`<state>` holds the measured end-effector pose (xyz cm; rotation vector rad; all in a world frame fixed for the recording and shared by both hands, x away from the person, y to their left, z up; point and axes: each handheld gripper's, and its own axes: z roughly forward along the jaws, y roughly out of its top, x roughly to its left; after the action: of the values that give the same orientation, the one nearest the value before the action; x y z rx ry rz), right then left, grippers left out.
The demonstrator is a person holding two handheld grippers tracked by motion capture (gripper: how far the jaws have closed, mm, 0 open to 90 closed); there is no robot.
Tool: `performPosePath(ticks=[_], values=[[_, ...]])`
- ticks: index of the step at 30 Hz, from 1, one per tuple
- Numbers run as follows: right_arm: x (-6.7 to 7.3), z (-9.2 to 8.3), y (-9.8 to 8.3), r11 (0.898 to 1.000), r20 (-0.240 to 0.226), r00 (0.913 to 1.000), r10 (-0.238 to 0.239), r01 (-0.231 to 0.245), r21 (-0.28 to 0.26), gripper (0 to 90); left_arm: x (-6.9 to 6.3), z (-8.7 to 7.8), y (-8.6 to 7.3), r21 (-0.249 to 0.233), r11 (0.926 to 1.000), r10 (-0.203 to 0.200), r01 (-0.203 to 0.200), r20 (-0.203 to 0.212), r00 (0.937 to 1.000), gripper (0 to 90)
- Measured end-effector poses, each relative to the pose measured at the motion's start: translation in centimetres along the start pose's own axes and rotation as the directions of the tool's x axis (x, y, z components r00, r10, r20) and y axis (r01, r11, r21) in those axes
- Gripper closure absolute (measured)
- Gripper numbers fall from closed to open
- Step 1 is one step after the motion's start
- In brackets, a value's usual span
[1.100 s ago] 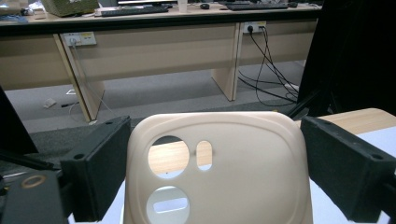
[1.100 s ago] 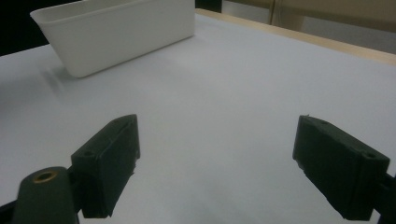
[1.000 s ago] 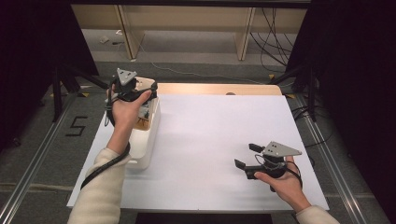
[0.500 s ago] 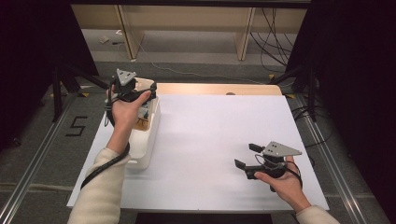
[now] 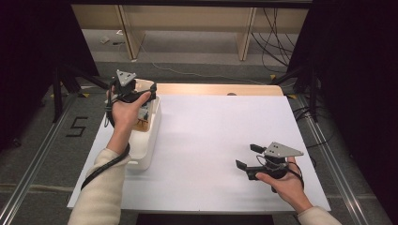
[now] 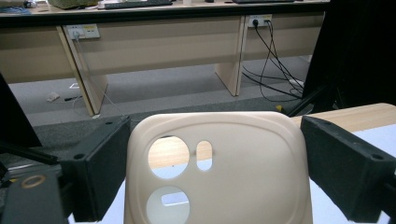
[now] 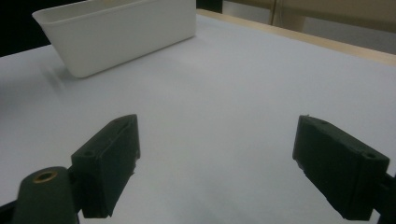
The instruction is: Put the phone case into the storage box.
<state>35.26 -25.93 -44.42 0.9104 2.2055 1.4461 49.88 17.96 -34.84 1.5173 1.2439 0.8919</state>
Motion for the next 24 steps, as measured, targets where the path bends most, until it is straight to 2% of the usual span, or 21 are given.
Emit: performPosePath(ticks=[24], values=[[0.01, -0.02, 0.01, 1.0, 0.001, 1.0, 0.001, -0.001, -0.002, 15.8, 0.5, 0.54, -0.71, 0.015, 0.9999, 0.002, -0.002, -0.009, 1.0, 11.2]])
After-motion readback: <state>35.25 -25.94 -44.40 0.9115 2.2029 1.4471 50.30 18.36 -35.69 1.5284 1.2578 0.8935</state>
